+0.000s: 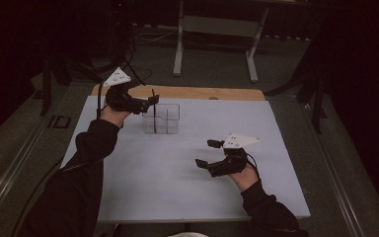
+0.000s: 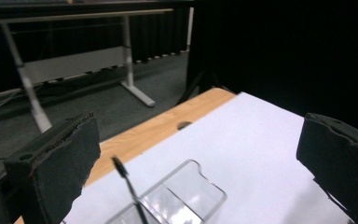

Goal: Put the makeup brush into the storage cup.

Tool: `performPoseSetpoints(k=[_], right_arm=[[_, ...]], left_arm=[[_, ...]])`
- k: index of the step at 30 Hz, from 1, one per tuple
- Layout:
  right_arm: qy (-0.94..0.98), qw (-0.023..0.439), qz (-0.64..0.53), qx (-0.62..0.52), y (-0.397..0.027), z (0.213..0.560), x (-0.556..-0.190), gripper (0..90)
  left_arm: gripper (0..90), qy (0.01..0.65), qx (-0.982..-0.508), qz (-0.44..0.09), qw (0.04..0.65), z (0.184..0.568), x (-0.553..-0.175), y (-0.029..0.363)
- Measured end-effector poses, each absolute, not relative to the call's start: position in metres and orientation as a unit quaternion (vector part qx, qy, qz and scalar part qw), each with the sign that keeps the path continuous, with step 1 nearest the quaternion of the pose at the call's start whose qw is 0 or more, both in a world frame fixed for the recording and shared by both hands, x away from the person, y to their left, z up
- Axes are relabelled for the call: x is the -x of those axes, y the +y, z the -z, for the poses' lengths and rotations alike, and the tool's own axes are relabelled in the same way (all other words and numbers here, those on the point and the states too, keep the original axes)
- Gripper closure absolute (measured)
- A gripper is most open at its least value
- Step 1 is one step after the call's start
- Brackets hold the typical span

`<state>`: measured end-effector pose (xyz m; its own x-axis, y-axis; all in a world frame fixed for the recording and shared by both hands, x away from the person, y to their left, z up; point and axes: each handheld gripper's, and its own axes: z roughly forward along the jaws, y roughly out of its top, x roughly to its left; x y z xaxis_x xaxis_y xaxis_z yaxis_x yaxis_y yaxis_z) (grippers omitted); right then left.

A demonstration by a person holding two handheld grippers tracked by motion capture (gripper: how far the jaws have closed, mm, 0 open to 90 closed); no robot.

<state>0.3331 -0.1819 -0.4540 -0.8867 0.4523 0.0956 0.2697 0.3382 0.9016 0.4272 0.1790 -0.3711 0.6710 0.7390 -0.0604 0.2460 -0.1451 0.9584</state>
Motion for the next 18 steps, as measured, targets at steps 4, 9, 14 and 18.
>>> performPoseSetpoints(k=[4,9,14,18], right_arm=[[0.81,0.087,-0.534,-0.226,-0.184,0.453,-0.334,14.1],[0.804,0.088,-0.541,-0.23,-0.186,0.452,-0.334,14.1],[0.804,0.09,-0.541,-0.229,-0.187,0.452,-0.333,14.1],[0.805,0.089,-0.54,-0.229,-0.185,0.452,-0.333,14.1]], left_arm=[[0.2,0.318,-0.734,-0.201,0.565,0.377,-0.41,0.178],[0.2,0.302,-0.731,-0.193,0.581,0.379,-0.396,0.179],[0.2,0.288,-0.733,-0.19,0.586,0.38,-0.382,0.18],[0.2,0.278,-0.734,-0.181,0.592,0.38,-0.368,0.179]])
